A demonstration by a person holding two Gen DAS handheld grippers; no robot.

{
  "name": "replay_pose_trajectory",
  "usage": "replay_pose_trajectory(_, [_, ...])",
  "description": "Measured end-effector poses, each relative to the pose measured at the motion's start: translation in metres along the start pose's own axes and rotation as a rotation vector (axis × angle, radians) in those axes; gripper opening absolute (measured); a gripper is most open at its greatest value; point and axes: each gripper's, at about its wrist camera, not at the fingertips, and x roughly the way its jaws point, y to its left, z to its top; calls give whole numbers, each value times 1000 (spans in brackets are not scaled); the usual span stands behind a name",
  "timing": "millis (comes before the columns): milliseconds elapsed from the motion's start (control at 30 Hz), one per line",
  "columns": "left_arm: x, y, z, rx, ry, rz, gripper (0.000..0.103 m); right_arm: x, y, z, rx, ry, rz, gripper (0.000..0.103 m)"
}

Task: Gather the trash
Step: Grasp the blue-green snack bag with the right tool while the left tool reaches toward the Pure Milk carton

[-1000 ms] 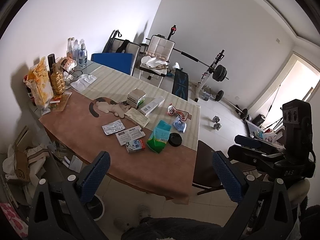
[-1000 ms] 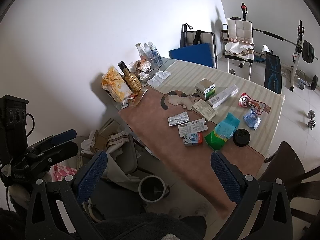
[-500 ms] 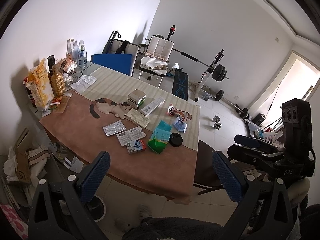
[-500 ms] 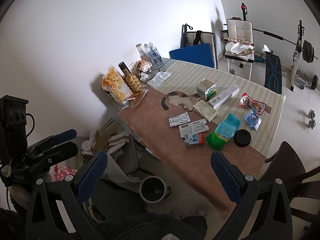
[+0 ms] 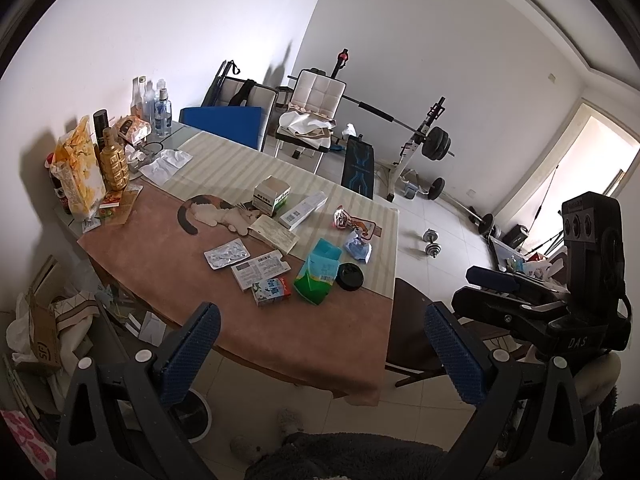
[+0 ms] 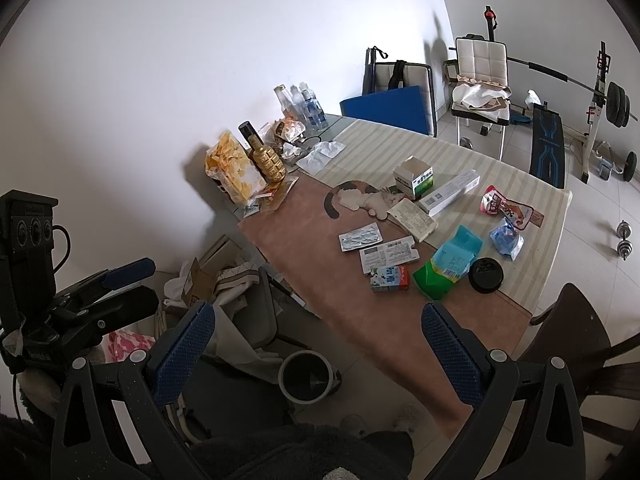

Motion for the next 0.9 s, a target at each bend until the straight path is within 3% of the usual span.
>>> replay_pose_trajectory(300, [-2,-3,-2,4,-4,10,103,1,-1,0,6,-1,-6,103])
replay_pose_trajectory(367, [3,-3,-2,13,-14,105,103,1,-2,-2,23,-10,-24,103])
replay_pose_trajectory(467, [28,2,-1,44,-33,362,103,6,-11,-5,59,-25,-100,103])
replay_pose_trajectory(567, [70,16,1,18,-1,506,103,29,-35,-8,108,-5,-198,103])
replay_pose_trajectory(633, [106,30,0,-22,54,525,103,53,-59,-8,155,38,-268,103])
replay_pose_trajectory(900, [271,85,-14,-186,347,591,103,217,-212,0,468,273,-356,103])
